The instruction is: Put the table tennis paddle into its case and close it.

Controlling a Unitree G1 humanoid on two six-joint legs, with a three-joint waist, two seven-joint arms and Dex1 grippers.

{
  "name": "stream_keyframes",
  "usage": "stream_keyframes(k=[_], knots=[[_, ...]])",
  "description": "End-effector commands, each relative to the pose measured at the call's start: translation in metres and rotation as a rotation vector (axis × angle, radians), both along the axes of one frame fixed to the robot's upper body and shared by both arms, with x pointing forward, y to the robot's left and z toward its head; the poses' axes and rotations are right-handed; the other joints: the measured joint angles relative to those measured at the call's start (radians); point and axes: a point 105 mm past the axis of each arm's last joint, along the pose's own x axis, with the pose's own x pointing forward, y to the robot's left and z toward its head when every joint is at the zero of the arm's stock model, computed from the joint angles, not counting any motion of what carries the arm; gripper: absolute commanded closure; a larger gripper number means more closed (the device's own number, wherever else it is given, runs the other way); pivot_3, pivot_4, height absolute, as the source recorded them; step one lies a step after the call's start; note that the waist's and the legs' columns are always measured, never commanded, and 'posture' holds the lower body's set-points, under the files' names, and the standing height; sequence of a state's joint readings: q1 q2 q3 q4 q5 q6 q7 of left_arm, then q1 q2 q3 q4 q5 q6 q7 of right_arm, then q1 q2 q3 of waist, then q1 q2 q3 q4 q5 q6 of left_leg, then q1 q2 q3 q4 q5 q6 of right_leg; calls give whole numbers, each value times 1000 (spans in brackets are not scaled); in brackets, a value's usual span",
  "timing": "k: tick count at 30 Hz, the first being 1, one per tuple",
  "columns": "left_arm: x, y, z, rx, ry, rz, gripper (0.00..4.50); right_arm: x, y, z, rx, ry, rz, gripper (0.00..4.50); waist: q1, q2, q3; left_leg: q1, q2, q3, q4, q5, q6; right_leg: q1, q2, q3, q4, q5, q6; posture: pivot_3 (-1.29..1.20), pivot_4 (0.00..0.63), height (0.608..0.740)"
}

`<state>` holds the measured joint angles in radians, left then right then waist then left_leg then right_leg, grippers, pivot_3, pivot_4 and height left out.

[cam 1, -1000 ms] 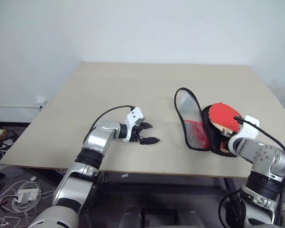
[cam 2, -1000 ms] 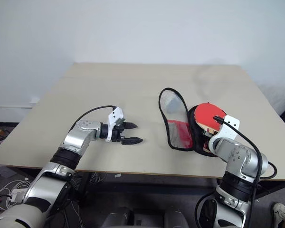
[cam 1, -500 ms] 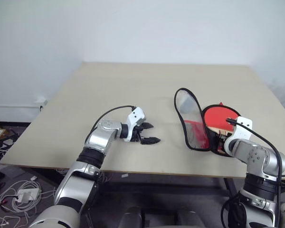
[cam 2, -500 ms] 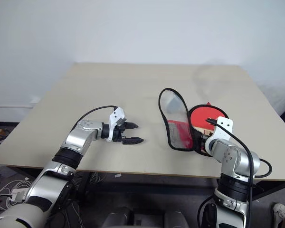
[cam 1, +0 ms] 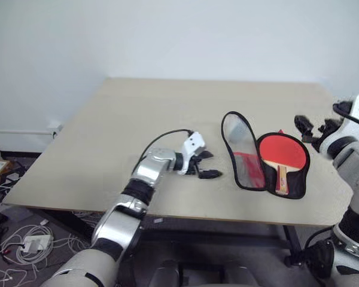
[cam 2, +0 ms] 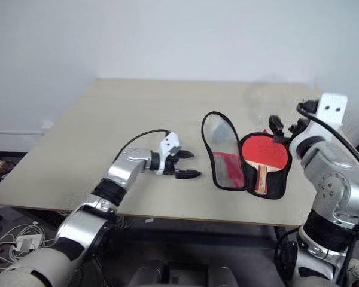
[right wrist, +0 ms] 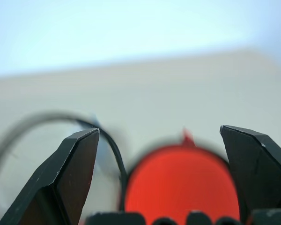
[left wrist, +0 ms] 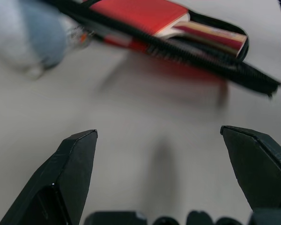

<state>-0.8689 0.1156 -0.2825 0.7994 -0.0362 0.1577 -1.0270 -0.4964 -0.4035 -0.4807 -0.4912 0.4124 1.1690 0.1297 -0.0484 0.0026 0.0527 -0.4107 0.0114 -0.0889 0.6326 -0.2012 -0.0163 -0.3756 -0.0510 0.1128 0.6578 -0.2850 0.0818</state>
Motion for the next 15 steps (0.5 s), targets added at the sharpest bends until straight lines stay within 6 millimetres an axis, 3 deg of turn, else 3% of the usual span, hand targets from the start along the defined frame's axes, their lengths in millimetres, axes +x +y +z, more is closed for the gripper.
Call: stream_keyframes(k=[1, 7, 11, 15], knots=[[3, -30, 18, 11, -122, -64, 0, -2, 6, 10, -6, -63, 14, 14, -2, 0, 0, 0, 0, 1, 0, 0, 0, 0, 0, 1, 0, 0, 0, 0, 0, 740], [-11, -78, 40, -94, -113, -167, 0, -8, 4, 13, 26, -114, -29, 14, 0, 0, 0, -1, 0, 1, -1, 0, 0, -2, 0, 1, 0, 0, 0, 0, 0, 740], [-29, -109, 59, -224, -41, -236, 0, -17, -8, 30, 98, -228, -93, 14, -1, 1, 0, -1, 0, 1, -1, 0, 0, -2, 0, 1, 0, 0, 0, 0, 0, 740], [-43, -117, 50, -238, -1, -276, 0, -21, -12, 34, 115, -253, -114, 14, -2, 2, 0, 0, 0, 1, -1, 0, 0, -2, 0, 2, 0, 0, 0, 0, 0, 740]])
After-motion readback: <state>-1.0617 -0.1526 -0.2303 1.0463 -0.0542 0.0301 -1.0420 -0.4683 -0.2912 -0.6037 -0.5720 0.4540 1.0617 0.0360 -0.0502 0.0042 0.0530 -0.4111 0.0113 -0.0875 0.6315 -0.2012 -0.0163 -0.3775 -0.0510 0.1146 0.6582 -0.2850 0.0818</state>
